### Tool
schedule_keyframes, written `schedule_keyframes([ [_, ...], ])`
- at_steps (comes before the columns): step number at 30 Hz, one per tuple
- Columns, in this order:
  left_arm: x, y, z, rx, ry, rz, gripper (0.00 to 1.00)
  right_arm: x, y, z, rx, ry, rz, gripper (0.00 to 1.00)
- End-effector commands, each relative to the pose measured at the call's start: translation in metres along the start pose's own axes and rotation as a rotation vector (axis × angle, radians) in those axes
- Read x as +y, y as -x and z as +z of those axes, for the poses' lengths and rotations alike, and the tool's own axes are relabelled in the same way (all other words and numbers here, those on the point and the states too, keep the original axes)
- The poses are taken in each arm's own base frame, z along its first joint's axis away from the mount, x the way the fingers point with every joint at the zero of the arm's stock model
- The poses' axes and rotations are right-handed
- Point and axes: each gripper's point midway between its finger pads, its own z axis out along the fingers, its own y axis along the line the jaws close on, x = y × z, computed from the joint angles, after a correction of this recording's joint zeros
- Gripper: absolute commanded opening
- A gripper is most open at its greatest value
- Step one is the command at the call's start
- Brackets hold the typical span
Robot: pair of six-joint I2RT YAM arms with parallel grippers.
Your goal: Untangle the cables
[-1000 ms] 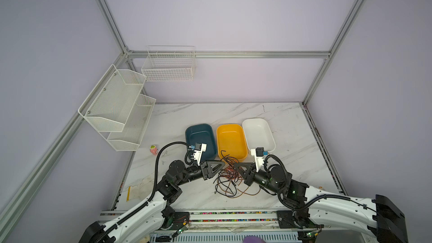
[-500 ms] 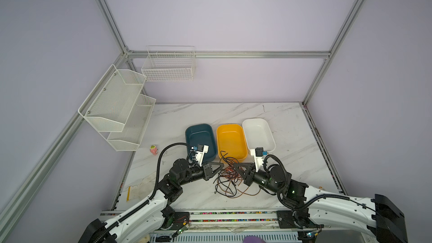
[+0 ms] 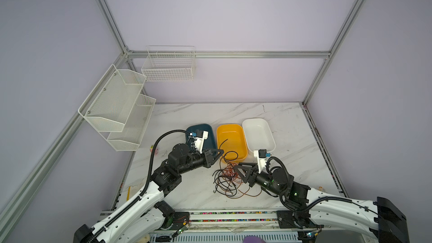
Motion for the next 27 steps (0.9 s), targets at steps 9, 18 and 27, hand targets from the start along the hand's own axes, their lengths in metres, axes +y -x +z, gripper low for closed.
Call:
schedule_keyframes([
  [9,-0.1,0.059,-0.02,-0.012,-0.167,0.084,0.0,-0.001,0.002,0.009,0.001,-0.021,-0.064,0.5],
  [18,-0.152,0.089,-0.041,-0.053,-0.248,0.141,0.0,-0.001,-0.005,0.035,0.04,-0.031,-0.127,0.42],
  [27,-0.194,0.117,-0.067,-0.112,-0.268,0.236,0.0,-0.023,-0.021,0.037,0.06,-0.086,-0.129,0.28],
])
